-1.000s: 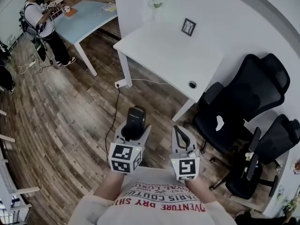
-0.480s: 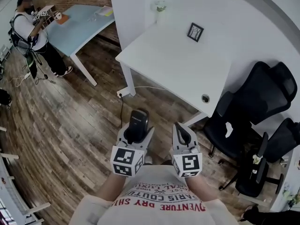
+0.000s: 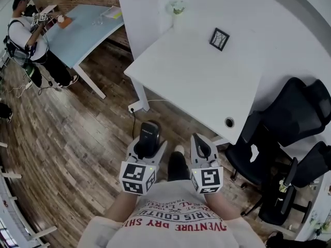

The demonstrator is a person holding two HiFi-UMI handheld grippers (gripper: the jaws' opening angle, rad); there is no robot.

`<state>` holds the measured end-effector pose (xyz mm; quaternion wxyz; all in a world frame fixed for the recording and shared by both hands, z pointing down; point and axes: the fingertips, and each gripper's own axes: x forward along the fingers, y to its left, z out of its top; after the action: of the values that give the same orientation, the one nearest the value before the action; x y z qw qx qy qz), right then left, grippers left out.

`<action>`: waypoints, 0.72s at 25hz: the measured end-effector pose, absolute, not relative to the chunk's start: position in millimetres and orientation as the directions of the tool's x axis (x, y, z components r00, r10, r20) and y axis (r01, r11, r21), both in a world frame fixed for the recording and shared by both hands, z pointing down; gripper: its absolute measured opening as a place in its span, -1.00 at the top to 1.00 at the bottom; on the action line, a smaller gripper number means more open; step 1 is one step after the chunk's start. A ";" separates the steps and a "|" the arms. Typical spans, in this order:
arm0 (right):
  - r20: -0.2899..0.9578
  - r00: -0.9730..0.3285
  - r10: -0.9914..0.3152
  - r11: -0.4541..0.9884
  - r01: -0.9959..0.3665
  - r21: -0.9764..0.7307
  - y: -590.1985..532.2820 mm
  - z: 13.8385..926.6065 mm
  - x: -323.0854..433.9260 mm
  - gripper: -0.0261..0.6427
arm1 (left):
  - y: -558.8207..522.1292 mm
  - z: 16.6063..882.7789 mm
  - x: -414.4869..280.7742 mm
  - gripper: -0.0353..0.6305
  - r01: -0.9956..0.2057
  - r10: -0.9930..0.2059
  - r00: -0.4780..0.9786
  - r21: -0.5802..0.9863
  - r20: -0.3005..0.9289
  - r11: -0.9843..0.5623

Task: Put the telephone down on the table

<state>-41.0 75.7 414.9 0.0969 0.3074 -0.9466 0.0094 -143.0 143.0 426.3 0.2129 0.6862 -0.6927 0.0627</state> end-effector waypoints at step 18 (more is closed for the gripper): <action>0.227 -0.777 -0.588 0.785 -0.615 -0.071 -163.0 428.7 -54.9 0.84 | -100.4 426.2 -167.1 0.05 -0.985 -0.897 0.071 0.173 0.435 0.006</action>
<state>-54.9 -163.0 428.7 0.0965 0.3200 -0.9398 0.0709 -167.1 -100.4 426.2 0.2199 0.6978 -0.6744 0.0994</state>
